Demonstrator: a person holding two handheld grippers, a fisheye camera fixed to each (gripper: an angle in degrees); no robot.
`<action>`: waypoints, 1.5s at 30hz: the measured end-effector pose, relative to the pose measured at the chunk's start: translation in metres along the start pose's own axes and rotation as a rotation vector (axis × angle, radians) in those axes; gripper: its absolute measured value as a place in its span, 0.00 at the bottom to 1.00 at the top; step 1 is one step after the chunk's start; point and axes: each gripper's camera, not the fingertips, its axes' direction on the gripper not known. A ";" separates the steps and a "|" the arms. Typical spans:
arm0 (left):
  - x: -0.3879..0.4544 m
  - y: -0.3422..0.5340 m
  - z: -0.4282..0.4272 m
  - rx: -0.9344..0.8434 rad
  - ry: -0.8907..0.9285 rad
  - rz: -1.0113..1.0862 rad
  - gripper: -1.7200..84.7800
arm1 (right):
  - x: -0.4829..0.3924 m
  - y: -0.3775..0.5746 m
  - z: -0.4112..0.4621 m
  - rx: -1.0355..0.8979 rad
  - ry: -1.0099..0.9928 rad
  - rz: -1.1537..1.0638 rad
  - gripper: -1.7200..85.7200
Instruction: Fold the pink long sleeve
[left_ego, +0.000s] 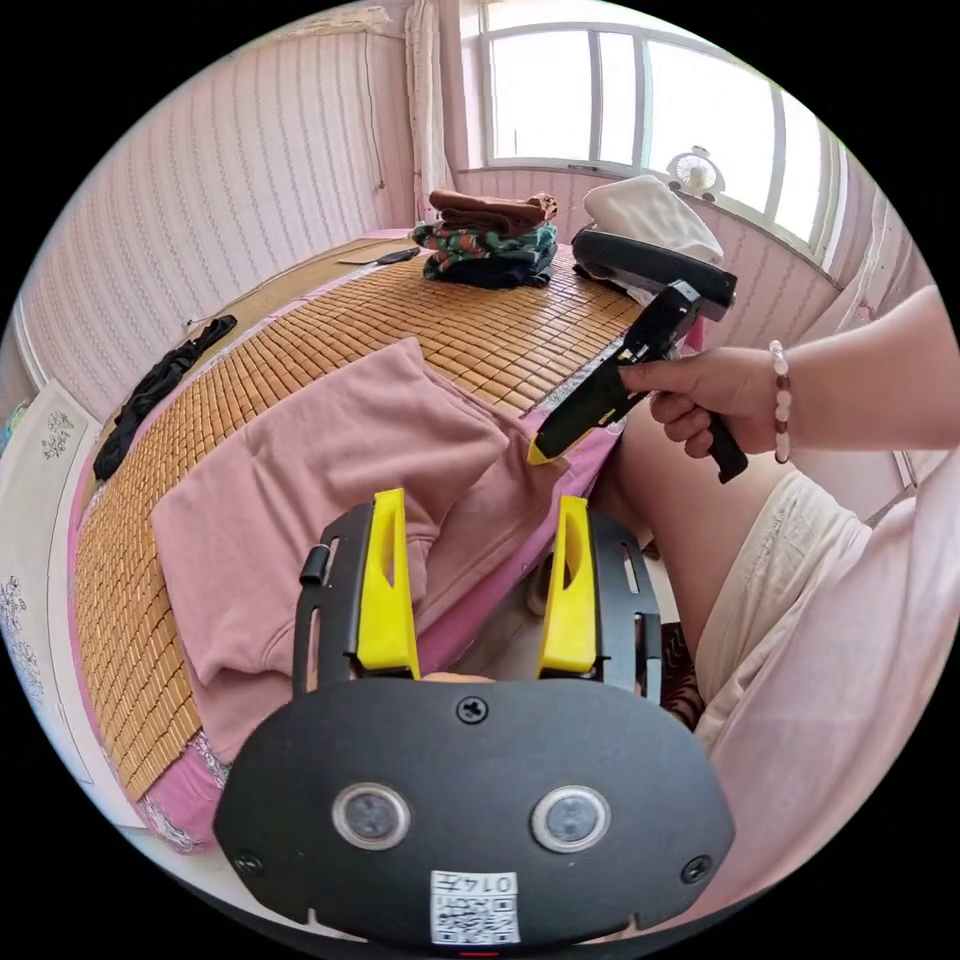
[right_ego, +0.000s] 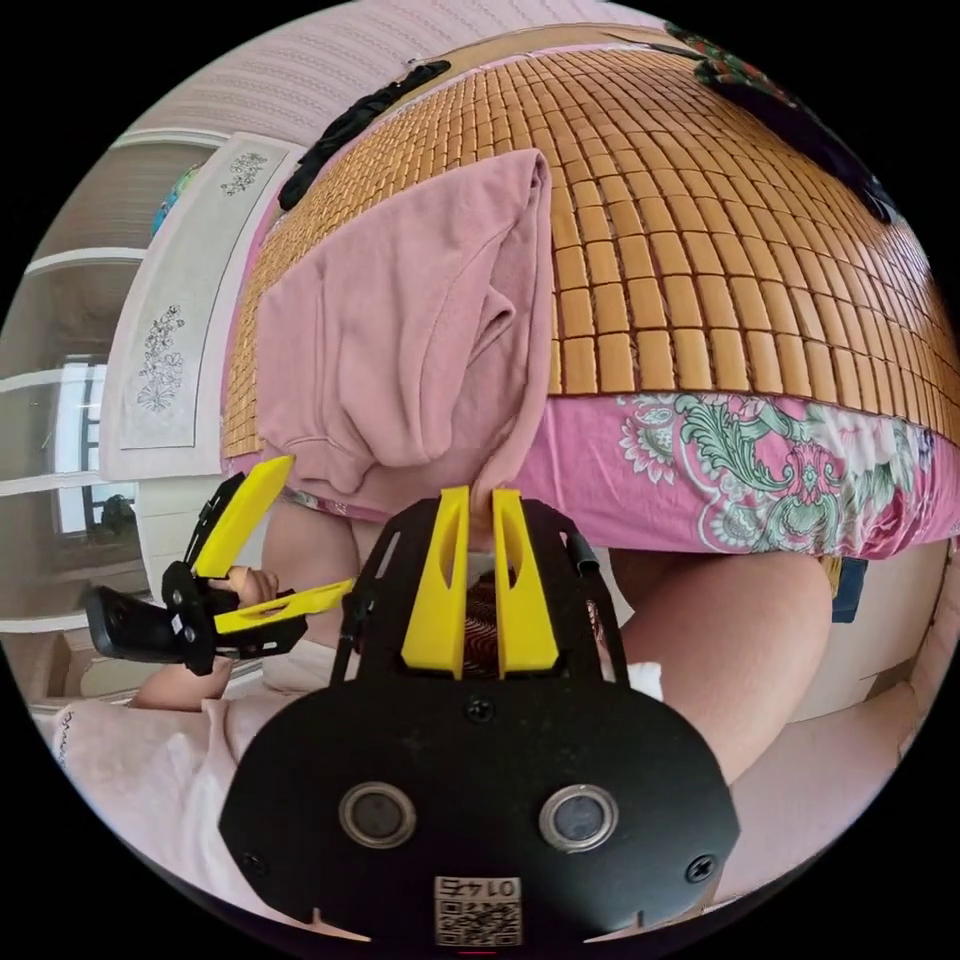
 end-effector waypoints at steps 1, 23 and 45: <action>0.003 -0.005 0.000 0.009 -0.007 0.014 0.26 | 0.005 0.005 -0.011 0.020 -0.042 -0.020 0.06; 0.025 0.004 -0.045 -0.056 0.091 0.004 0.06 | 0.184 0.067 -0.070 0.373 -0.502 0.268 0.20; -0.011 -0.032 -0.107 0.211 0.430 -0.121 0.06 | 0.130 0.092 -0.236 0.531 -0.382 0.030 0.05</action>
